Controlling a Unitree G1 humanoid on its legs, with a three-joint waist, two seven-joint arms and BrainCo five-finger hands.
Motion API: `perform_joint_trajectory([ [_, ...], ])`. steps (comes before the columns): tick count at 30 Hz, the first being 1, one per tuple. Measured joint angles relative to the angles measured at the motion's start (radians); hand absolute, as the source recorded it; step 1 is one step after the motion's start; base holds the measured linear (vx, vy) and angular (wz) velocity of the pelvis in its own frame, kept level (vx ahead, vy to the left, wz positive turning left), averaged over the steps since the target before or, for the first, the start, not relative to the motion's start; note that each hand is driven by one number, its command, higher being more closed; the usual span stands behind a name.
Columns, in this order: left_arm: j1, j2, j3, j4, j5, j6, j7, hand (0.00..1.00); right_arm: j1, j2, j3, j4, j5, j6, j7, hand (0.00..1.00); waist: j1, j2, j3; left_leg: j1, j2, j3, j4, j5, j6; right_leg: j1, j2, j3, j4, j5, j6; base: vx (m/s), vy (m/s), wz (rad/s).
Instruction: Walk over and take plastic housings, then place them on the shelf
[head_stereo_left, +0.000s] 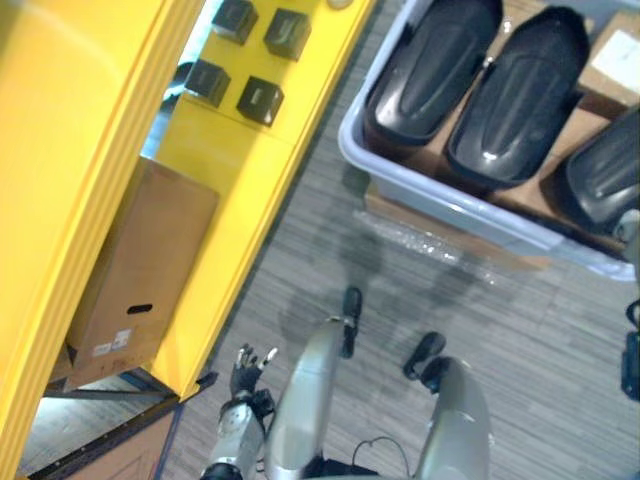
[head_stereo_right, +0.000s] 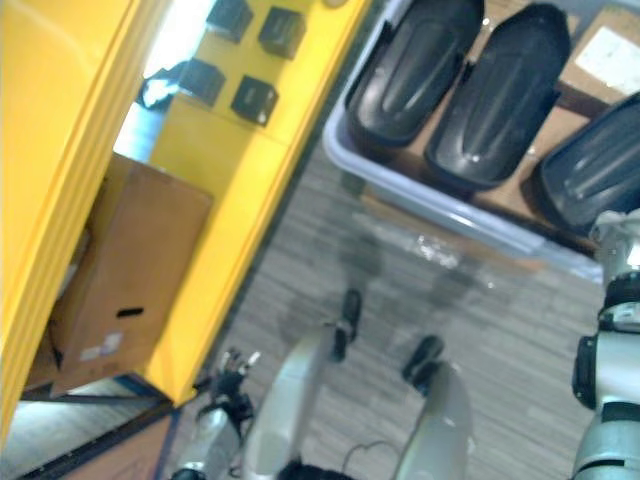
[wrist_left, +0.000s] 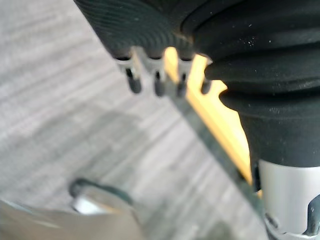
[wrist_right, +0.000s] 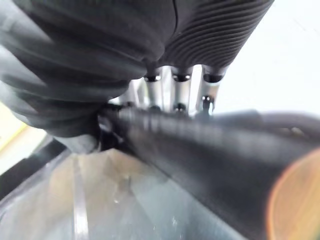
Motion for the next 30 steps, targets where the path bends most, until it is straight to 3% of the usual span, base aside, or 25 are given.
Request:
perform_joint_trajectory([
  [4,-0.011,0.071,0.048,-0.178,0.0,-0.009,0.041,0.0,0.039,0.051,-0.005,-0.08,-0.036,-0.009,-0.024,1.0,-0.004,-0.052,-0.002,0.044,0.024,0.016,0.002,-0.011,-0.005,0.051,0.019,-0.001,-0.018,-0.002,-0.003,0.01,-0.025,-0.01],
  [7,-0.026,0.103,0.091,-0.278,0.0,-0.023,0.074,0.0,0.049,0.055,-0.032,-0.13,-0.069,-0.023,-0.055,1.0,-0.009,-0.073,0.0,0.077,0.025,0.017,-0.005,-0.013,-0.005,0.082,0.023,-0.002,-0.025,-0.004,-0.005,-0.02,-0.013,-0.01],
  [11,-0.016,0.163,0.164,-0.484,0.001,-0.026,0.09,0.0,0.068,0.084,-0.093,-0.201,-0.199,-0.033,-0.09,1.0,-0.028,-0.121,0.007,0.168,0.023,0.03,-0.07,-0.013,-0.009,0.162,0.034,0.0,-0.086,0.0,-0.001,0.0,0.0,-0.02],
  [12,-0.001,0.181,0.186,-0.573,0.004,-0.024,0.09,0.0,0.095,0.098,-0.124,-0.258,-0.242,-0.034,-0.099,1.0,-0.031,-0.143,0.007,0.198,0.023,0.041,-0.103,-0.006,-0.012,0.185,0.036,0.001,-0.111,0.006,0.003,0.03,-0.002,-0.07],
  [14,0.011,0.196,0.214,-0.706,0.016,-0.008,0.08,0.0,0.169,0.103,-0.171,-0.385,-0.311,-0.037,-0.109,1.0,-0.033,-0.159,0.009,0.251,0.018,0.04,-0.151,0.005,-0.014,0.24,0.051,-0.005,-0.173,0.028,0.002,0.08,-0.004,0.02],
  [18,0.014,0.199,0.25,-0.911,0.028,0.055,0.051,0.0,0.291,0.144,-0.22,-0.669,-0.445,-0.043,-0.111,1.0,-0.056,-0.183,-0.006,0.374,0.002,0.046,-0.26,0.034,-0.017,0.373,0.069,-0.024,-0.315,0.087,0.017,0.13,0.015,0.05],
  [20,-0.011,0.222,0.227,-0.983,0.077,0.109,0.019,0.0,0.358,0.205,-0.22,-0.798,-0.53,-0.066,-0.101,1.0,-0.066,-0.215,-0.06,0.42,-0.008,0.051,-0.321,0.046,-0.021,0.422,0.083,-0.026,-0.391,0.116,0.025,0.21,-0.003,-0.03],
  [22,-0.083,0.243,0.19,-0.999,0.097,0.176,-0.018,0.0,0.386,0.285,-0.215,-0.874,-0.628,-0.119,-0.067,1.0,-0.079,-0.248,-0.101,0.473,-0.014,0.067,-0.353,0.053,-0.022,0.485,0.089,-0.025,-0.458,0.136,0.036,0.2,-0.016,-0.05],
  [24,-0.135,0.248,0.148,-0.999,0.096,0.231,-0.034,0.0,0.395,0.32,-0.199,-0.916,-0.685,-0.158,-0.051,1.0,-0.085,-0.26,-0.129,0.508,-0.019,0.079,-0.365,0.053,-0.022,0.527,0.091,-0.022,-0.5,0.151,0.041,0.17,-0.001,-0.11],
  [30,-0.257,0.24,0.032,-0.925,0.018,0.365,-0.076,0.0,0.39,0.351,-0.058,-0.999,-0.827,-0.316,0.033,1.0,-0.092,-0.261,-0.228,0.621,-0.023,0.11,-0.463,0.058,-0.029,0.609,0.105,0.001,-0.577,0.196,0.043,0.12,-0.012,-0.14],
])
